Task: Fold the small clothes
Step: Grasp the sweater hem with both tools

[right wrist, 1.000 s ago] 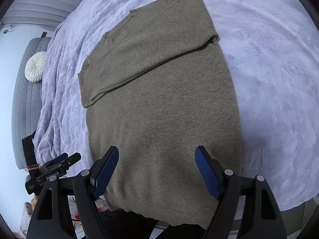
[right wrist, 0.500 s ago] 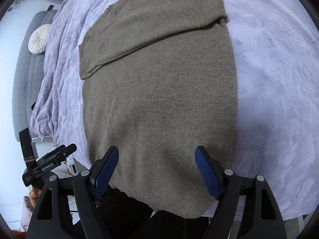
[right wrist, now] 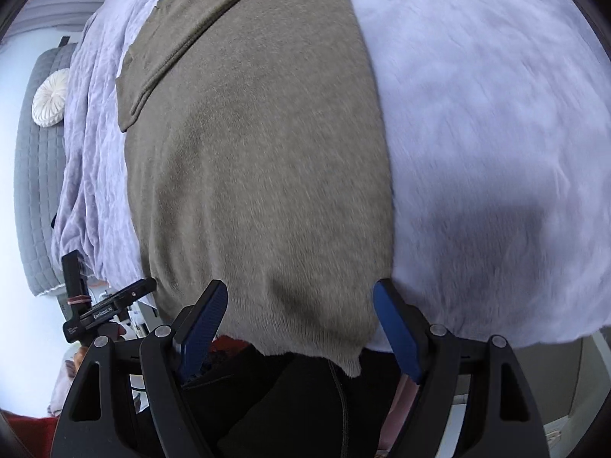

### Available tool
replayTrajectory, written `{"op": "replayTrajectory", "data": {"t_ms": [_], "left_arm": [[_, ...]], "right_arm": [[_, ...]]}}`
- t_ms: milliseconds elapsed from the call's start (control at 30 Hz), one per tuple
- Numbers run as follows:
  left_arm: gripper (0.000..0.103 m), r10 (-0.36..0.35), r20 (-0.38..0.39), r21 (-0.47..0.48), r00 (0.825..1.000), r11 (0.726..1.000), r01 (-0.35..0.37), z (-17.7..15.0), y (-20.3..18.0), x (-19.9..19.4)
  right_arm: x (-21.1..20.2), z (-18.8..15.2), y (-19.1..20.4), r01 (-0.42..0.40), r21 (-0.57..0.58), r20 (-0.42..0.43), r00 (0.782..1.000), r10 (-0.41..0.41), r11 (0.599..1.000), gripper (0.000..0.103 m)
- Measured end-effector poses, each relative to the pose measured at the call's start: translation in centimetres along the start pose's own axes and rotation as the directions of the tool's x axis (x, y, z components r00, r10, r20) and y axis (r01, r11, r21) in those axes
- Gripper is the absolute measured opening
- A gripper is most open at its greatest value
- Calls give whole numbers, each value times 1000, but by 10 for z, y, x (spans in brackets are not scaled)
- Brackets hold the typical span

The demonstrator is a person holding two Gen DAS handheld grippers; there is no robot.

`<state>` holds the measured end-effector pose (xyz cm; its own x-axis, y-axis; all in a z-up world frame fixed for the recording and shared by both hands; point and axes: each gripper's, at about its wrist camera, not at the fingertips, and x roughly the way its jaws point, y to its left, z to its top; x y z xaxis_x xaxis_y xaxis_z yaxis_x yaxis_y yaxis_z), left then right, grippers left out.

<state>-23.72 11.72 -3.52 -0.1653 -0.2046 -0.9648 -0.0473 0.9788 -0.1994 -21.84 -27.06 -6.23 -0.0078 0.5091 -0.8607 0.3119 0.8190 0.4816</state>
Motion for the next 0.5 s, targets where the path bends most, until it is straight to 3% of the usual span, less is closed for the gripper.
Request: {"op": "replayTrajectory", "data": {"t_ms": [167, 267, 333, 367, 400, 433, 467, 500], "left_arm": [[103, -36, -11, 33, 999, 999, 36, -4, -2, 6], [101, -71, -13, 33, 997, 997, 71, -2, 1, 6], [74, -90, -19, 36, 996, 995, 91, 2, 4, 6], [67, -90, -28, 46, 996, 995, 91, 3, 7, 6], [43, -100, -35, 65, 994, 993, 102, 3, 6, 6], [16, -129, -45, 84, 991, 988, 133, 4, 6, 5], [11, -178, -57, 92, 982, 979, 183, 2, 7, 3], [12, -216, -50, 93, 975, 971, 220, -1, 7, -1]], "right_arm": [[2, -17, -16, -6, 60, 14, 1000, 5, 998, 81], [18, -21, -19, -34, 58, -21, 999, 35, 998, 81], [31, -22, -19, -65, 63, -56, 996, 69, 996, 81], [38, -24, -19, -84, 70, -79, 993, 89, 994, 81], [42, -26, -18, -94, 78, -92, 991, 101, 993, 78], [45, -29, -17, -106, 85, -99, 988, 114, 991, 54], [46, -33, -14, -112, 86, -98, 988, 120, 990, 16], [43, -37, -14, -132, 85, -85, 987, 139, 988, 11]]}}
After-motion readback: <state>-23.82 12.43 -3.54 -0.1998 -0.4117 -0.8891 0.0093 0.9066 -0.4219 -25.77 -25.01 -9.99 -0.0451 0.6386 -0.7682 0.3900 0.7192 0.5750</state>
